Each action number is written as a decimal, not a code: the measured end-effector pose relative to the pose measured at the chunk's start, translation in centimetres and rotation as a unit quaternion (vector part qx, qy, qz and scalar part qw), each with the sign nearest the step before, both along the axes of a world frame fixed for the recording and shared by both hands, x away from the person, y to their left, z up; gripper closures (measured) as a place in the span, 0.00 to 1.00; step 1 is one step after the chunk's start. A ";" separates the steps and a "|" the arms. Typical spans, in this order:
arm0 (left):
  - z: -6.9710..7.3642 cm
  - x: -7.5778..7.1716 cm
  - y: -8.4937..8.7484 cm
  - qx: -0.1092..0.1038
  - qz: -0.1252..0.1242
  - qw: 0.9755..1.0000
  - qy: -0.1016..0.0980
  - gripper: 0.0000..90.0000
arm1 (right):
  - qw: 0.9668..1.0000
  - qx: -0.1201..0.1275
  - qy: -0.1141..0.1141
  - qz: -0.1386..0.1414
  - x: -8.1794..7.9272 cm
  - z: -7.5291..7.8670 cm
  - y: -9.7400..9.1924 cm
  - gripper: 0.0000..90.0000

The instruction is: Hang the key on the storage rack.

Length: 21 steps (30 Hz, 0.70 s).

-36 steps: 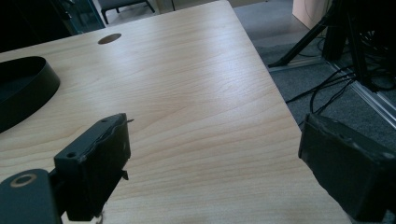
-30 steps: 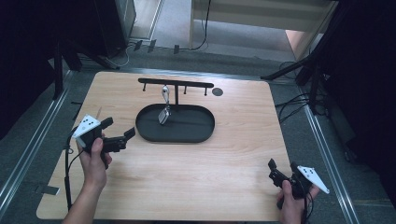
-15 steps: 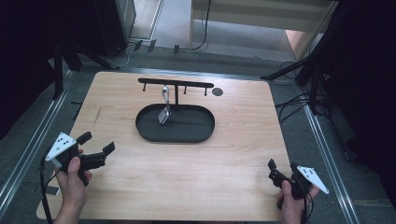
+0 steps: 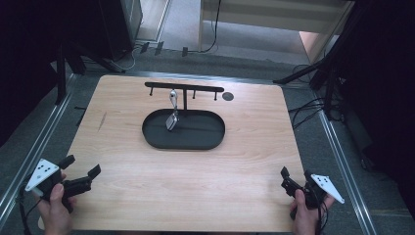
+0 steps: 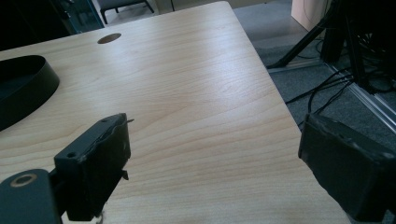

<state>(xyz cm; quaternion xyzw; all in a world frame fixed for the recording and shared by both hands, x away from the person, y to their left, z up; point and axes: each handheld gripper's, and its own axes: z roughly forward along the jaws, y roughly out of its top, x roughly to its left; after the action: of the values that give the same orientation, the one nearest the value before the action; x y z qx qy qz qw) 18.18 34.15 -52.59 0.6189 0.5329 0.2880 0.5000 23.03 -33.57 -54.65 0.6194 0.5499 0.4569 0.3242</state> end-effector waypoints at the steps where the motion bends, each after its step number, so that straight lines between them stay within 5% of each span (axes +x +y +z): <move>1: -0.3 -0.3 0.4 0.000 0.006 1.000 0.001 0.00 | 1.000 0.000 0.000 -0.001 0.0 0.0 0.0 0.10; 11: -1.9 -2.8 3.8 0.023 0.024 0.999 0.002 0.00 | 1.000 -0.001 0.002 -0.002 0.0 0.0 0.1 0.10; 21: -2.6 -2.8 4.0 0.011 0.023 1.000 -0.002 0.00 | 1.000 -0.003 0.002 -0.003 0.0 0.0 0.1 0.10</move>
<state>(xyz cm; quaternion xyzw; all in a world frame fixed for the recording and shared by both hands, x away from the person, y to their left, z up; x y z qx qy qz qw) 15.36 38.18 -55.22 0.6111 0.5427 0.3064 0.4880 23.04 -33.43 -54.62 0.6212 0.5501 0.4531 0.3259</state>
